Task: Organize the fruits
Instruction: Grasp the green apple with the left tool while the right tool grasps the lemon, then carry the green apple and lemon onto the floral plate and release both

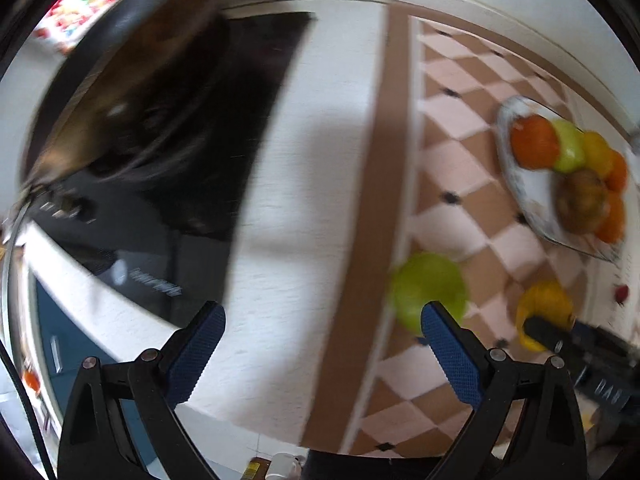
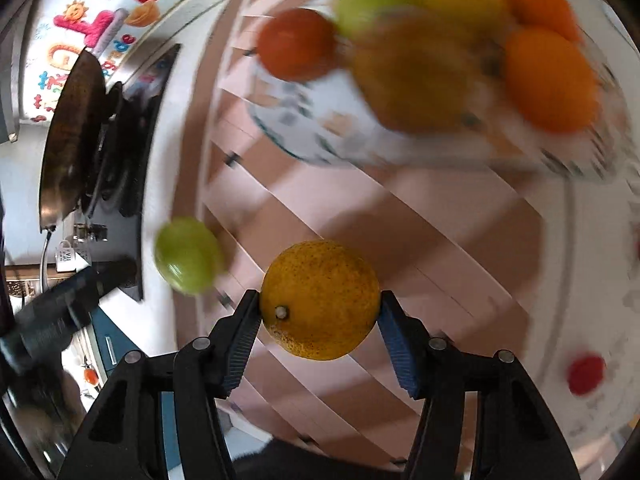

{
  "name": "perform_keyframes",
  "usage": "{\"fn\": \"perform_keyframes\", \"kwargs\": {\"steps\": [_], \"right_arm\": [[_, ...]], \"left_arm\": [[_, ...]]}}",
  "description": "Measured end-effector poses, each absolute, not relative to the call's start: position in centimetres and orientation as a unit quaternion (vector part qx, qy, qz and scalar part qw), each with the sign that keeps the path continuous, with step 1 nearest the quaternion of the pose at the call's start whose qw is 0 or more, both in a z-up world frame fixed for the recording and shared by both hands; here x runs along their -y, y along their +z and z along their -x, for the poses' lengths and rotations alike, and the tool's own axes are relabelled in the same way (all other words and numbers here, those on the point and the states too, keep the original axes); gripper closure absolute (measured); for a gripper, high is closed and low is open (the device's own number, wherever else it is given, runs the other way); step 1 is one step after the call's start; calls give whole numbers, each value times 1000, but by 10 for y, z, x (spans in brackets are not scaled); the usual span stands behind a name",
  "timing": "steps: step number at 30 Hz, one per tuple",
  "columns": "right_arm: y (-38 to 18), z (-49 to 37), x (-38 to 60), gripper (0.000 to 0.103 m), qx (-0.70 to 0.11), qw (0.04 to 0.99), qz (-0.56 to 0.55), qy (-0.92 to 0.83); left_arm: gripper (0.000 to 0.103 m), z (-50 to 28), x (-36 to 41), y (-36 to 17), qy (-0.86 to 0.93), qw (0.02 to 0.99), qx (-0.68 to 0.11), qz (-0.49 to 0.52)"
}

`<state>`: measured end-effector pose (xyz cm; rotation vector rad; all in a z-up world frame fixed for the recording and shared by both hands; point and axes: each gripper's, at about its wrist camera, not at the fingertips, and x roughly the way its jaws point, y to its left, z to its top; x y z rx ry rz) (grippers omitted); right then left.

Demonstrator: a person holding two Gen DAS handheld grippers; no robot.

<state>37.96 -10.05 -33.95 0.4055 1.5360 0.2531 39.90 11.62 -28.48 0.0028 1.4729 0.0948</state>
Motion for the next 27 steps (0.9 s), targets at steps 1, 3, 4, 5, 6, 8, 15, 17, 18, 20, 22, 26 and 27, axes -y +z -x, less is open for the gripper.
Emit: {"fn": "perform_keyframes", "kwargs": {"steps": [1, 3, 4, 5, 6, 8, 15, 17, 18, 20, 22, 26, 27], "right_arm": [[-340, -374, 108, 41, -688, 694, -183, 108], [-341, -364, 123, 41, -688, 693, -191, 96], [-343, -361, 129, 41, -688, 693, -195, 92], [-344, -358, 133, 41, -687, 694, -198, 87], [-345, -356, 136, 41, -686, 695, -199, 82], [-349, -355, 137, 41, -684, 697, -204, 72], [-357, -348, 147, 40, -680, 693, -231, 65], [-358, -347, 151, 40, -681, 691, -233, 67], [-357, -348, 150, 40, -682, 690, -233, 68], [-357, -348, 149, 40, -682, 691, -232, 67], [-356, -347, 152, 39, -681, 692, -229, 65], [-355, -348, 152, 35, -680, 696, -222, 63], [-356, -349, 151, 35, -681, 696, -221, 64]], "left_arm": [[3, -402, -109, -287, 24, 736, -677, 2], [3, -408, -96, -294, -2, 726, -687, 2], [3, -411, -89, -298, -12, 722, -691, -2], [3, -414, -83, -303, -23, 719, -695, -9], [3, -417, -75, -309, -34, 713, -700, -20], [3, -420, -64, -320, -53, 701, -711, -30], [29, -423, -50, -333, -73, 696, -713, -32], [43, -426, -52, -332, -60, 706, -704, -45], [47, -427, -55, -331, -55, 709, -702, -42], [47, -428, -63, -331, -52, 707, -705, -19], [47, -425, -69, -330, -49, 708, -705, -6], [47, -413, -69, -328, -54, 705, -707, 20], [47, -408, -68, -328, -56, 703, -708, 28]]}}
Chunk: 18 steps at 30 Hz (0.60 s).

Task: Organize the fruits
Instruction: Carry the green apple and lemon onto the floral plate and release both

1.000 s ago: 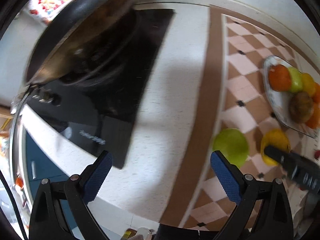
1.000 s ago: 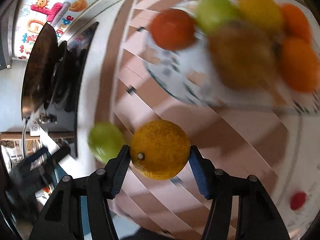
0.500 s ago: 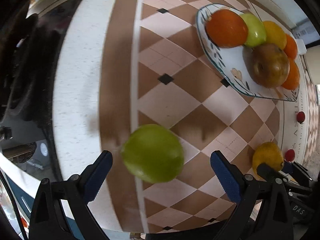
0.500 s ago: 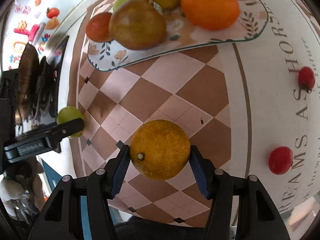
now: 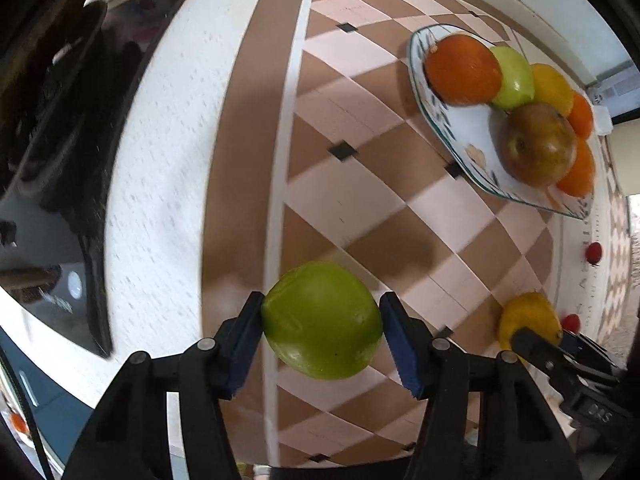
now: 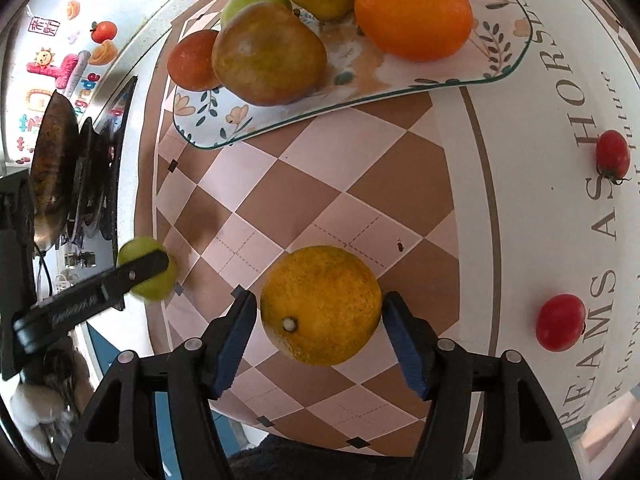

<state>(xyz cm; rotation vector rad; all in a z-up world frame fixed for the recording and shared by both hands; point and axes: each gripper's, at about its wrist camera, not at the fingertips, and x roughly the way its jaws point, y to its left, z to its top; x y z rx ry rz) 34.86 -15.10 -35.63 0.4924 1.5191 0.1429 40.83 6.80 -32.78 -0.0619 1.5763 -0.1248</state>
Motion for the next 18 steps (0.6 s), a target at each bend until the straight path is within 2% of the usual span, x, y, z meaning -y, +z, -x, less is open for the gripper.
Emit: {"fn": "perform_keyframes", "kwargs": {"steps": [3, 5, 12, 18], "right_arm": [[-358, -348, 145, 35, -679, 700, -211, 67], [-357, -348, 141, 41, -678, 705, -196, 67], [-345, -346, 152, 41, -661, 716, -211, 69], [-312, -355, 182, 41, -628, 738, -238, 63]], "left_arm": [[47, -401, -64, -329, -64, 695, -714, 48], [47, -400, -63, -330, -68, 688, -720, 61], [47, -400, -55, -330, -85, 667, -731, 117], [47, -433, -40, -302, -103, 674, -714, 160]]}}
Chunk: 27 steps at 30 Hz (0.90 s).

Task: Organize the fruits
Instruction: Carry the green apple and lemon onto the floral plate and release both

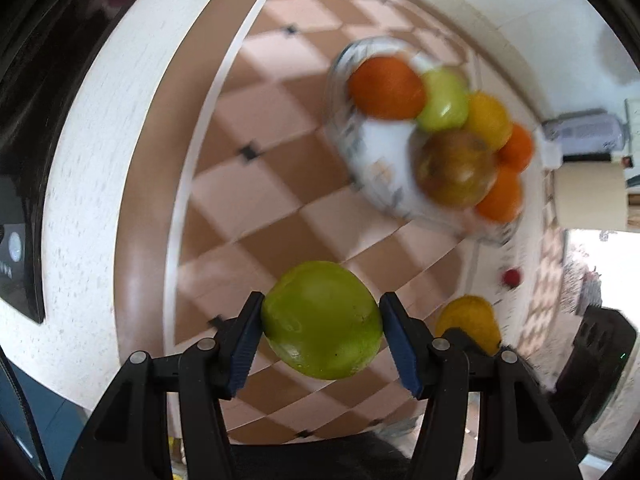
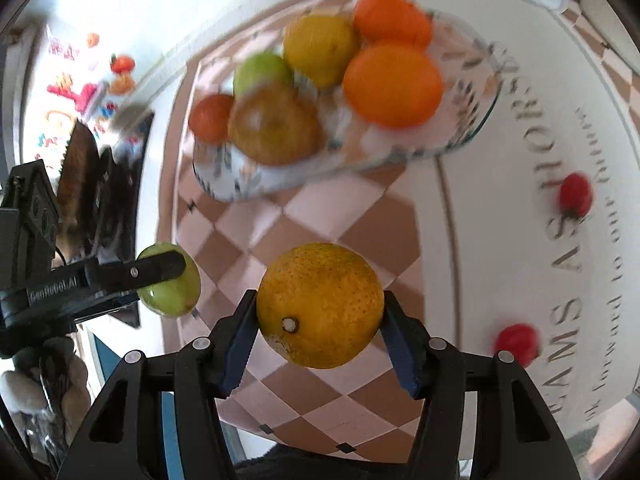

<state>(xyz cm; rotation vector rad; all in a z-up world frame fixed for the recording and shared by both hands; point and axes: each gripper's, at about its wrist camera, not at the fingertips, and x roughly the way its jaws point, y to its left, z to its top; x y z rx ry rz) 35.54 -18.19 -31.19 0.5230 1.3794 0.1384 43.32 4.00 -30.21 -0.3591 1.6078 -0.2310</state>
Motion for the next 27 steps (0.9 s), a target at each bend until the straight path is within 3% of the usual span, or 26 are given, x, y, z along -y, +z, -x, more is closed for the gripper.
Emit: {"fn": "perform_keyframes", "kwargs": {"steps": [8, 16, 24, 25, 27], "right_arm": [[-285, -390, 252, 41, -595, 764, -250, 19], [-306, -444, 317, 41, -598, 749, -285, -18], [-327, -479, 316, 41, -616, 734, -285, -13], [-329, -480, 314, 40, -620, 733, -281, -15], [-330, -481, 313, 26, -620, 730, -287, -14]], "left_arm": [[47, -483, -17, -278, -103, 696, -691, 162], [47, -511, -10, -301, -84, 681, -712, 152], [47, -515, -1, -305, -81, 676, -717, 148], [47, -516, -2, -303, -80, 679, -716, 143], [47, -517, -1, -299, -82, 683, -714, 134]]}}
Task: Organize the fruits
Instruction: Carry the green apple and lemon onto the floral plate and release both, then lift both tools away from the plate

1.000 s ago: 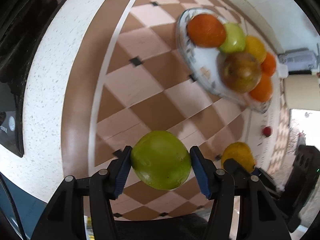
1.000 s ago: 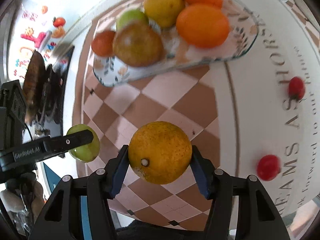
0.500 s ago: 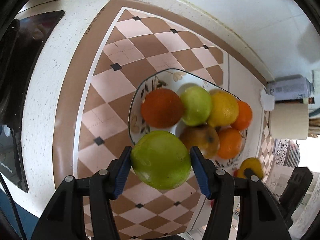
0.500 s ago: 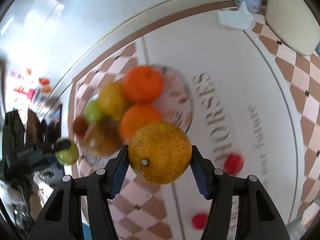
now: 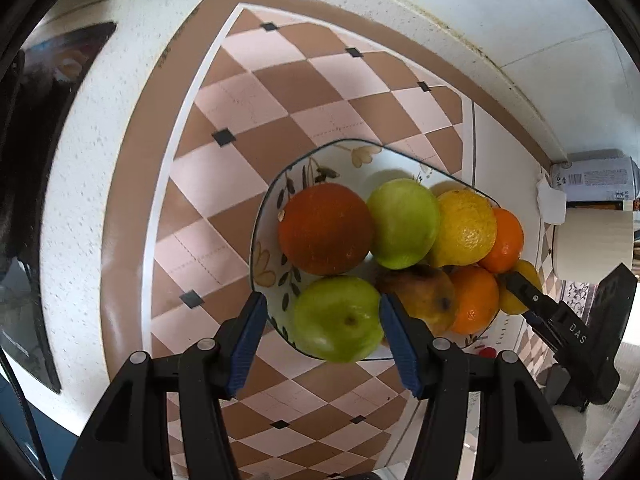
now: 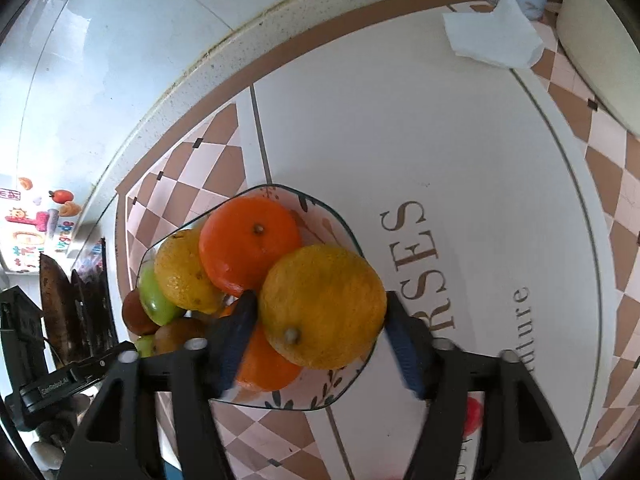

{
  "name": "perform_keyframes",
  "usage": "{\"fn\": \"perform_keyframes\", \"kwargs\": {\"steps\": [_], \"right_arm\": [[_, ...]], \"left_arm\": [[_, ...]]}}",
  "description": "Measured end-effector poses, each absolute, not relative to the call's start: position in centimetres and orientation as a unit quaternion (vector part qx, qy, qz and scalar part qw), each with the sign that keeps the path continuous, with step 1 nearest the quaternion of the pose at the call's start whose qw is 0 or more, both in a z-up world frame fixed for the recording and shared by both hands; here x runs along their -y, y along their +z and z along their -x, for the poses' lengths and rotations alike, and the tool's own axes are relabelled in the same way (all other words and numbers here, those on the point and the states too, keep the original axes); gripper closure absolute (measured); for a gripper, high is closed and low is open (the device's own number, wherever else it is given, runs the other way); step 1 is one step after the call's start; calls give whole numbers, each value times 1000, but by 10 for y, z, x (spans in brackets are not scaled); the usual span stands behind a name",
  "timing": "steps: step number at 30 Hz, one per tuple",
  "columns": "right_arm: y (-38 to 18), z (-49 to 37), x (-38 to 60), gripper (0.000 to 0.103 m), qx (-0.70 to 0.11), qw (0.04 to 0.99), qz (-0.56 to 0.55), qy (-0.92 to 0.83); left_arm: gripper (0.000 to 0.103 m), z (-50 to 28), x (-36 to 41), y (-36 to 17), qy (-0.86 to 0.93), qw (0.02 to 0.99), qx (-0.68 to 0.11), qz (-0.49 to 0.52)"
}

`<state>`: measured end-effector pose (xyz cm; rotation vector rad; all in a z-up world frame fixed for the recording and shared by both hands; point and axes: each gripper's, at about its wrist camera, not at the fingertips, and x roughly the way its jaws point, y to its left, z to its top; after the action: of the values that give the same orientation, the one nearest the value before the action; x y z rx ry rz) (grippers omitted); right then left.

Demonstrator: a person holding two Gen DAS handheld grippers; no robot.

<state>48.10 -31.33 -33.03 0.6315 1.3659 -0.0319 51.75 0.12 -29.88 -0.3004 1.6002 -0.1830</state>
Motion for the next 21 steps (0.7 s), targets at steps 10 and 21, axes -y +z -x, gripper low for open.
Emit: {"fn": "perform_keyframes", "kwargs": {"steps": [10, 21], "right_arm": [[-293, -472, 295, 10, -616, 763, -193, -45], [-237, -414, 239, 10, -591, 801, -79, -48]], "left_arm": [[19, -504, -3, -278, -66, 713, -694, 68], [19, -455, -9, -240, -34, 772, -635, 1]]}}
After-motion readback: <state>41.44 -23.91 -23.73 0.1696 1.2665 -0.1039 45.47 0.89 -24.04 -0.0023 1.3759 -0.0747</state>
